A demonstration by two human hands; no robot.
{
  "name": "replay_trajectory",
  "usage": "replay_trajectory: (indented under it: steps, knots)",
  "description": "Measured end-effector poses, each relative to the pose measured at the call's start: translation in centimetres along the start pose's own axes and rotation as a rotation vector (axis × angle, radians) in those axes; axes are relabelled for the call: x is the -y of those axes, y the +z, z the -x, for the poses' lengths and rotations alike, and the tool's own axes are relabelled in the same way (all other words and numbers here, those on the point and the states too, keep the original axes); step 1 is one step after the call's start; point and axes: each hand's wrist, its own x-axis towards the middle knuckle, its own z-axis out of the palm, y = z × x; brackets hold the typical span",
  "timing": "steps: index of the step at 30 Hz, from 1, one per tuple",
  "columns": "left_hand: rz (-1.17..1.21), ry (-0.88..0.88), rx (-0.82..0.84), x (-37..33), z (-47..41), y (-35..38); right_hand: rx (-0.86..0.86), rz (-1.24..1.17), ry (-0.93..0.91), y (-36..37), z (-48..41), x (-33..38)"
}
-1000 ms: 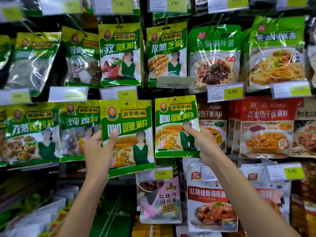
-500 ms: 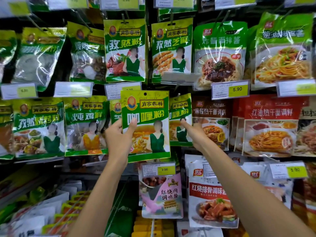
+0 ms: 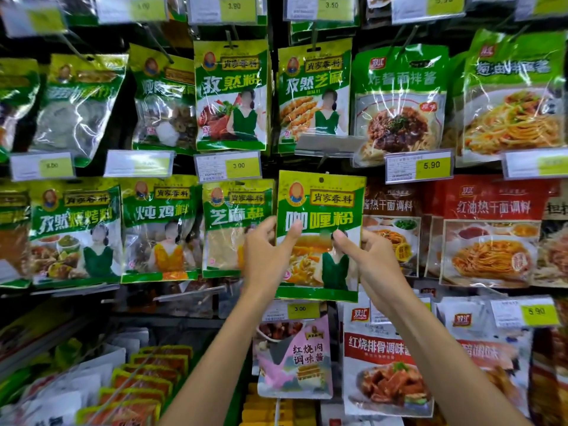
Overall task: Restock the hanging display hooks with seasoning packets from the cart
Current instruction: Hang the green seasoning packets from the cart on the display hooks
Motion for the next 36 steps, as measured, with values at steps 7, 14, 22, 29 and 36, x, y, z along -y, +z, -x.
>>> replay_trajectory:
  steps: [7, 14, 22, 29, 36]
  knots:
    - [-0.816, 0.804, -0.551, -1.1, -6.7, -4.4, -0.065, 0.069, 0.015, -0.9, -1.0, -0.5]
    - [-1.051, 0.887, -0.397, 0.2, -10.6, -5.8, -0.128, 0.074, 0.030, -0.7, -3.2, 0.9]
    - [-0.951, 0.890, -0.338, 0.4, -10.5, -6.0, -0.149, 0.077, 0.086, -0.8, -3.7, 1.1]
    - [-0.915, 0.935, -0.333, 0.7, -10.6, -6.3, -0.142, 0.060, 0.145, -1.0, -4.0, 0.7]
    - [-0.918, 0.932, -0.318, 0.6, -10.6, -6.4, -0.144, 0.071, 0.174, -0.4, -6.0, -0.1]
